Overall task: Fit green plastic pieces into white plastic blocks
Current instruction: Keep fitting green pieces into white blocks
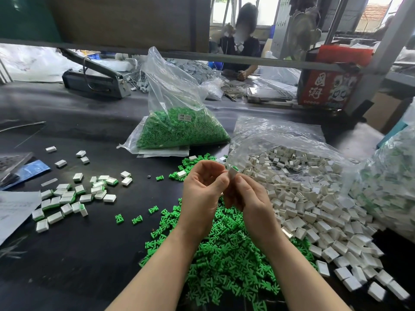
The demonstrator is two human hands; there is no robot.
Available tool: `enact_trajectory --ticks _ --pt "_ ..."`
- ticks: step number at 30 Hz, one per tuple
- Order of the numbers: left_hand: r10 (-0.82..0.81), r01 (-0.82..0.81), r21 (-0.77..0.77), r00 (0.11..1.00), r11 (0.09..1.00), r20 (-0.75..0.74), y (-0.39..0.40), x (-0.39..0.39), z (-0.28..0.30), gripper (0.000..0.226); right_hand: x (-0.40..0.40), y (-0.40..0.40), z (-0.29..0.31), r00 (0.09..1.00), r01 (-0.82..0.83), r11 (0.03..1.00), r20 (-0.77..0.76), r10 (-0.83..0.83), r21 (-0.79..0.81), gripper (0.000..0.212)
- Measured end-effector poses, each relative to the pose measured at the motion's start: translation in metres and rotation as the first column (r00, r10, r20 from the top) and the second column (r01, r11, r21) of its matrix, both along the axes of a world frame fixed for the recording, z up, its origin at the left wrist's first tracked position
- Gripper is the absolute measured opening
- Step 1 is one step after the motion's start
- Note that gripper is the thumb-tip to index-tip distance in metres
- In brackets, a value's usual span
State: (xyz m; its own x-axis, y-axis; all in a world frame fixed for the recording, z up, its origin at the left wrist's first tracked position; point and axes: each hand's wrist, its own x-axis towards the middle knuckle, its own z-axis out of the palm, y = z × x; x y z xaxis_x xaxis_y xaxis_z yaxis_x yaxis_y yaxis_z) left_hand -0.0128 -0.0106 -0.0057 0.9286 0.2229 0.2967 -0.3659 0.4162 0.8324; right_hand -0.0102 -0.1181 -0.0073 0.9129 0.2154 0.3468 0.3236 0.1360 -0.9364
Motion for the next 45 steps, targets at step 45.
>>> enact_trajectory --ticks 45 --pt "0.201 -0.561 -0.611 0.806 0.559 -0.556 0.132 0.011 0.001 0.025 0.009 -0.025 -0.004 0.885 0.454 0.368 0.364 -0.289 -0.811 0.014"
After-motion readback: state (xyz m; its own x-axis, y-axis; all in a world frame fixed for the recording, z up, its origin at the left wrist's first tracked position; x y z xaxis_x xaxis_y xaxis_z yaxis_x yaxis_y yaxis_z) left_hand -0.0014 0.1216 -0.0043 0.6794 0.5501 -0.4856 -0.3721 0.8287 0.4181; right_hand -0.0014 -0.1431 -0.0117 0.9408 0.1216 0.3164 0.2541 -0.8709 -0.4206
